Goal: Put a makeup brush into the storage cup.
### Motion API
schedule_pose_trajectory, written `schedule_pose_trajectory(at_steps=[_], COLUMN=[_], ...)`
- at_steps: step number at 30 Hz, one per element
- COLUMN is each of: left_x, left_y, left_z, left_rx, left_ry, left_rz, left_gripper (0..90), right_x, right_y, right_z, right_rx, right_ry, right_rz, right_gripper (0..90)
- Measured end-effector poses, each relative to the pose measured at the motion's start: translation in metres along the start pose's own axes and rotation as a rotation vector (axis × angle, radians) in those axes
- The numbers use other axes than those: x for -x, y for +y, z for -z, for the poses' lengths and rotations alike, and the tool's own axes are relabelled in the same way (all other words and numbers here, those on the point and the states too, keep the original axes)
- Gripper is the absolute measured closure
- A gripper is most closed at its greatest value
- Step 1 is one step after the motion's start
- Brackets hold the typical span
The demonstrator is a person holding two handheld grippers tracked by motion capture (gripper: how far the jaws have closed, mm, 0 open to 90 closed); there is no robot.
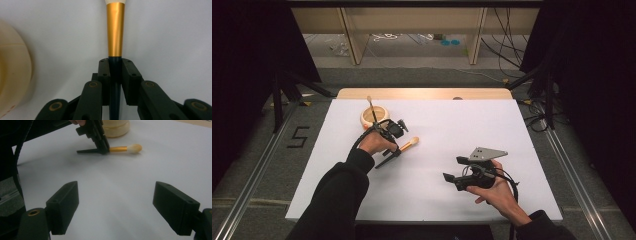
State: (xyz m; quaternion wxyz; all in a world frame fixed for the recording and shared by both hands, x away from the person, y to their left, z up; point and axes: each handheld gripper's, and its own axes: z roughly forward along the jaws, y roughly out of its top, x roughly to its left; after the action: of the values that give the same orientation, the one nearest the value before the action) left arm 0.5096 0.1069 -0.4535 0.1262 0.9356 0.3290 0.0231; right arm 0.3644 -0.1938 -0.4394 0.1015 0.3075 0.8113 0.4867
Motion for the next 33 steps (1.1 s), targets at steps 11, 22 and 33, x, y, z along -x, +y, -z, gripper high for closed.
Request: schedule_pose_trajectory(at_steps=[11, 22, 33], left_x=[0.001, 0.007, 0.002], left_y=[-0.007, -0.014, -0.028], left_z=[0.021, 0.033, 0.048], left_rx=[0.148, 0.271, 0.378], left_ry=[-0.043, -0.075, -0.07], left_rz=[0.036, 0.063, 0.062], left_gripper=[78.3, 78.3, 78.2], right_x=[0.001, 0.001, 0.001], right_y=[0.0, 0.001, 0.001], right_z=[0.0, 0.002, 0.001], right_rx=[0.009, 0.0, 0.002], right_ry=[-0.005, -0.011, -0.01], right_rz=[0.003, -0.006, -0.006], right_gripper=[21.5, 21.5, 21.5])
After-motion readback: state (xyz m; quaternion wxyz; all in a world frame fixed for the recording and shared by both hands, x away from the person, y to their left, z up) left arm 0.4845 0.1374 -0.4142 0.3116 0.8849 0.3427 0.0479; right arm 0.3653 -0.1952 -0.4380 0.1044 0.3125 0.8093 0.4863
